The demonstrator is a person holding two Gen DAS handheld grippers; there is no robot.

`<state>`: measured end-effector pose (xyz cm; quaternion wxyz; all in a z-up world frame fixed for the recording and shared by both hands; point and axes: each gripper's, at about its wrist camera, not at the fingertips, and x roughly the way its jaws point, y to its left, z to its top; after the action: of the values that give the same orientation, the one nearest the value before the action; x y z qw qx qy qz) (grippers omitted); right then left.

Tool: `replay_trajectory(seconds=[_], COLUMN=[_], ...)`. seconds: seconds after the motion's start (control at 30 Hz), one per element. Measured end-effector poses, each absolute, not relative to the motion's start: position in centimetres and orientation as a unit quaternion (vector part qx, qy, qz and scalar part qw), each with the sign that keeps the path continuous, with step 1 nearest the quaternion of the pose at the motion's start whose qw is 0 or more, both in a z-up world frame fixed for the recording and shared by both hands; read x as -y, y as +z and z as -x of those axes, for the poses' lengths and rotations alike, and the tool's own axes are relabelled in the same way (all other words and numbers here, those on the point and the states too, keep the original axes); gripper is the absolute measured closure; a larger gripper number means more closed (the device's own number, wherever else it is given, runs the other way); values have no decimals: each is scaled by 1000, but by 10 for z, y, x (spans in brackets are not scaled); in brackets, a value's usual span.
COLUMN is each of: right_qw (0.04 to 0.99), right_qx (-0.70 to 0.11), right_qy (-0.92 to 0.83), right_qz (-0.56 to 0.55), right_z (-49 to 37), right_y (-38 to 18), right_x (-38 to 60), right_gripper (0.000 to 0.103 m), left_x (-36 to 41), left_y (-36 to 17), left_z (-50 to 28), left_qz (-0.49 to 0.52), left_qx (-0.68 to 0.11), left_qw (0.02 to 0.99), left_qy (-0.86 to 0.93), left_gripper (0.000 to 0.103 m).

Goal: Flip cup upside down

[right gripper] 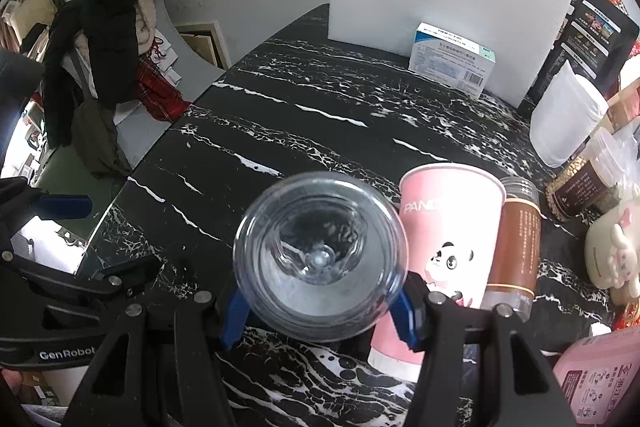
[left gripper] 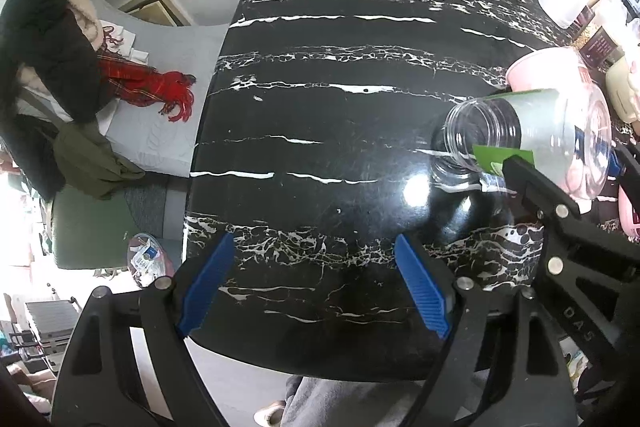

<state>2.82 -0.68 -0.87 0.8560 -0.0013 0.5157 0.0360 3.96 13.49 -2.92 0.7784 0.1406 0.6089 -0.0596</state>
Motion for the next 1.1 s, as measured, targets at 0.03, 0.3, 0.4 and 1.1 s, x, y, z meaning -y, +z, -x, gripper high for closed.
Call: replay_trajectory(seconds=[0.03,0.3,0.4,1.1], right_qw=[856,861,865,867], right_qx=[-516,-508,-502,-495], right_qy=[35,18,18,31], right_qz=[1,6,-4,-56], right_z=[-27,-22,-21,54], right_y=[-9,-8,-5,21], right_x=[7,9,14,70], right_gripper=[43,32,23,23], left_x=[-135,-134,-136,-132], left_y=[-28,-25,-23,12], left_z=[-39,-36,-34,-1], left_qz=[-140,-142,-138,-95], left_qx=[-608,-605,-605,-587], left_qw=[779,781,783,804], left_qy=[-59,-56,-55,-4], left_gripper=[21,21,21,21])
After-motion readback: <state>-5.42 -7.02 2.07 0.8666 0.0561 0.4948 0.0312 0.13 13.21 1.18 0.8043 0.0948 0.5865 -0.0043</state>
